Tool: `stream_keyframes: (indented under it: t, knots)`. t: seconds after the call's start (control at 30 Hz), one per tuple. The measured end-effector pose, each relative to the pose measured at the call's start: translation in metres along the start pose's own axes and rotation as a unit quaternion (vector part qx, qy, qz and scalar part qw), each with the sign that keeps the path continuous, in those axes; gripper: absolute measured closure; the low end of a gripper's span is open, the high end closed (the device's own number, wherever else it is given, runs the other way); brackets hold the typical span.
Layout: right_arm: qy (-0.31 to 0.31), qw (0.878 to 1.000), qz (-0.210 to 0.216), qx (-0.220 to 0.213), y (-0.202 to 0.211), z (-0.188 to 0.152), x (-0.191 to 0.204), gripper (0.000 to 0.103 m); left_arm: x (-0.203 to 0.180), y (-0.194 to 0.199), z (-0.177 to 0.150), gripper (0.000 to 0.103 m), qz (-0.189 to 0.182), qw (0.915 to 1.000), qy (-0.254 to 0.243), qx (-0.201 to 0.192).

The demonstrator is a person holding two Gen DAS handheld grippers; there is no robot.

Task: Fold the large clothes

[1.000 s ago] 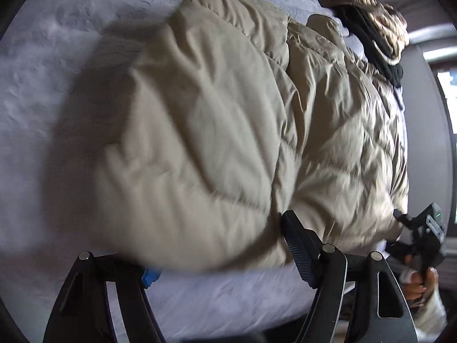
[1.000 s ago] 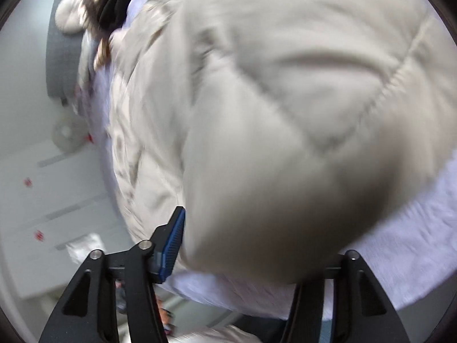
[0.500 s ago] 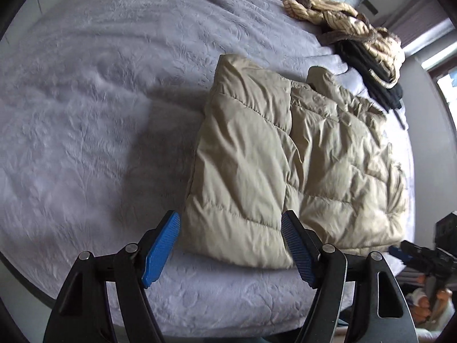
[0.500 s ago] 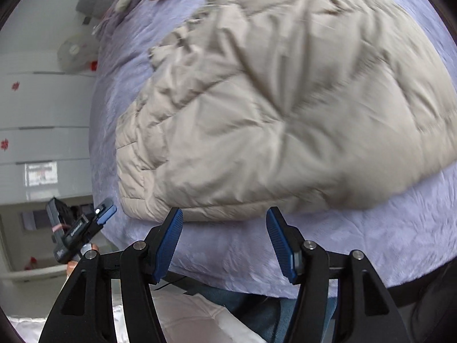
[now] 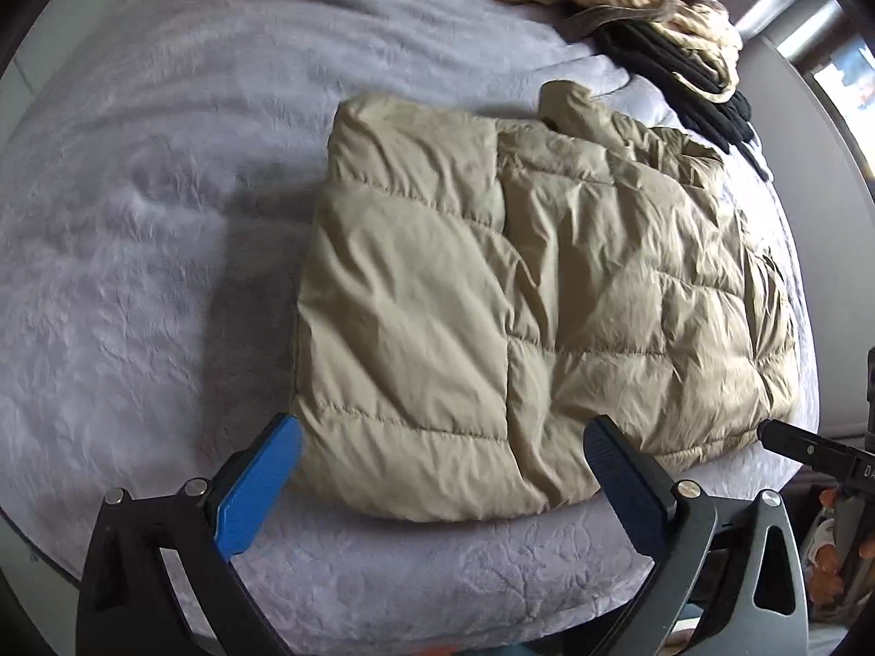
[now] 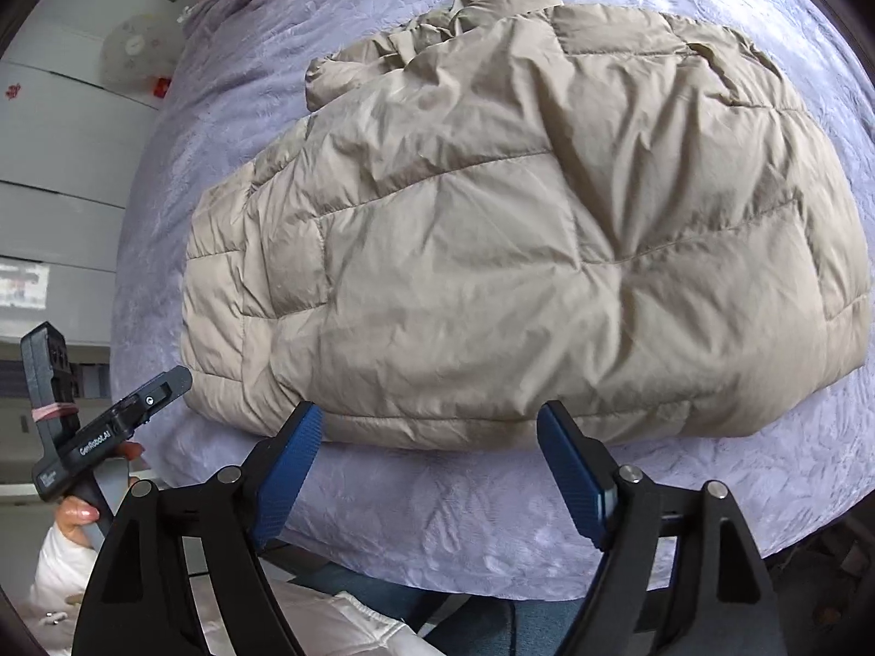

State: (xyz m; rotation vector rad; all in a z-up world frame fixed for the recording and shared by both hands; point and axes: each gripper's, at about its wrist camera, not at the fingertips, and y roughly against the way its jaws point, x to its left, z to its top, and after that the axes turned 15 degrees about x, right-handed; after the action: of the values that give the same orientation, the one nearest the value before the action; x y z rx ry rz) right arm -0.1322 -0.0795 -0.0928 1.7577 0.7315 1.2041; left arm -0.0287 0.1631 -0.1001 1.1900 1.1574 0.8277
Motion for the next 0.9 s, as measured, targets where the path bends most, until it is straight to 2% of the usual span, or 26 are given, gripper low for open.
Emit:
stream_keyframes:
  t: [0.2,0.33,0.43,0.53,0.63,0.9]
  knots:
    - [-0.017,1.0,-0.009,-0.019,-0.004,-0.006,0.002,0.016,0.004,-0.003,0.003,0.0,0.01,0.9999,-0.01,0.002]
    - [-0.018,0.998,-0.02,-0.048,-0.001,-0.012,0.006,0.016,0.009,-0.007,0.007,0.0,0.015,0.9998,-0.013,0.006]
    - [-0.018,0.997,-0.047,-0.059,0.0,-0.015,0.012,0.016,0.011,-0.011,0.01,0.0,0.019,0.9996,-0.021,0.007]
    - [-0.02,0.996,-0.072,-0.041,-0.004,-0.014,0.016,0.016,0.015,-0.01,0.015,0.0,0.022,0.9994,-0.025,0.005]
    - [-0.024,0.998,-0.059,-0.02,-0.007,-0.012,0.017,0.016,0.027,-0.008,0.022,0.0,0.019,0.9998,-0.009,0.003]
    - [-0.025,0.997,-0.066,-0.03,-0.006,0.003,0.02,0.016,0.052,-0.01,0.027,0.0,0.011,0.9995,0.03,0.004]
